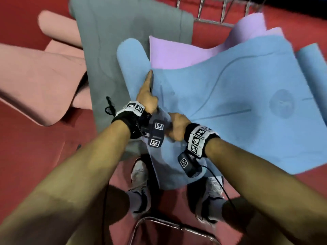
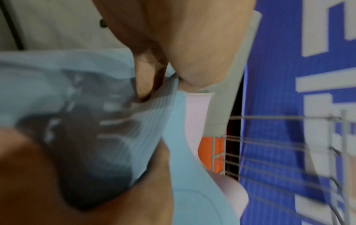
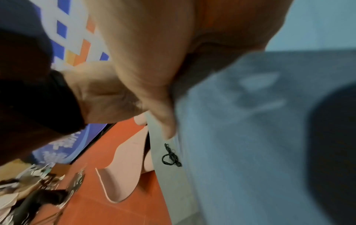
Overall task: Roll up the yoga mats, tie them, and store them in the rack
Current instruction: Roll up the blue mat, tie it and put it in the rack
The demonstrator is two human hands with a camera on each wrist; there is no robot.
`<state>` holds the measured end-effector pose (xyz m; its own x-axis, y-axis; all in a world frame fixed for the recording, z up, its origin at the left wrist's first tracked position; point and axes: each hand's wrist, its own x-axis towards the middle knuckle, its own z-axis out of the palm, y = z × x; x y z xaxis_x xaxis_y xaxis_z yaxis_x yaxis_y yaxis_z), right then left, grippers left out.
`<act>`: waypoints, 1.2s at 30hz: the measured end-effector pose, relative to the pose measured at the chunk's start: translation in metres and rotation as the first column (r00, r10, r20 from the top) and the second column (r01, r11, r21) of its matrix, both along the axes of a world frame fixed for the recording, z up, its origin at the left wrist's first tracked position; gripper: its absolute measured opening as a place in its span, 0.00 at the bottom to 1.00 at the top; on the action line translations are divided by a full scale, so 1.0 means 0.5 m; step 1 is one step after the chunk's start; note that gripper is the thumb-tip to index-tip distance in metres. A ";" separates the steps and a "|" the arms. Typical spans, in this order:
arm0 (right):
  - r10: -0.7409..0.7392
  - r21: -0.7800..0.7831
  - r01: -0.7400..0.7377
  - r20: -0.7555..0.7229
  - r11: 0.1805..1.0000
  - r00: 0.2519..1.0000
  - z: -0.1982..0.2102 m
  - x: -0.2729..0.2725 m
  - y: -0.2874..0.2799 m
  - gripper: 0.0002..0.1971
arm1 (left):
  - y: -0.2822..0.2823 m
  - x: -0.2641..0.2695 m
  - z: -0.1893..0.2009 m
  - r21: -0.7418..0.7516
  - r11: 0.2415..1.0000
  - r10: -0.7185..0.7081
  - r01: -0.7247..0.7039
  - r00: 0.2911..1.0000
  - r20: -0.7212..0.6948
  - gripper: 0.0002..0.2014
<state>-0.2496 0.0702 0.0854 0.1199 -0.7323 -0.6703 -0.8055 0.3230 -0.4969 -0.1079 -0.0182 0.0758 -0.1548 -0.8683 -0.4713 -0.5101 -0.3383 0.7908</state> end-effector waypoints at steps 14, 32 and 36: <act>-0.020 -0.444 -0.373 -0.664 0.815 0.747 0.535 -0.170 0.265 0.15 | 0.231 -0.039 0.538 -0.141 0.375 -0.186 0.916 0.223 0.957 0.24; -0.363 -0.748 -0.429 -0.636 0.507 0.680 0.820 -0.204 0.369 0.07 | 0.417 -0.041 0.802 -0.556 0.560 0.078 0.614 0.629 0.773 0.20; -0.145 -0.570 -0.399 -0.683 0.718 0.715 0.712 -0.209 0.479 0.16 | 0.466 -0.015 0.611 -0.303 0.655 -0.214 0.692 0.555 0.804 0.27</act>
<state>-0.3539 0.3099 0.4414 -0.0061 -0.9995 0.0304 -0.9901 0.0103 0.1399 -0.1152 0.2149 0.3811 -0.4693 -0.8771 -0.1022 -0.8822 0.4606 0.0974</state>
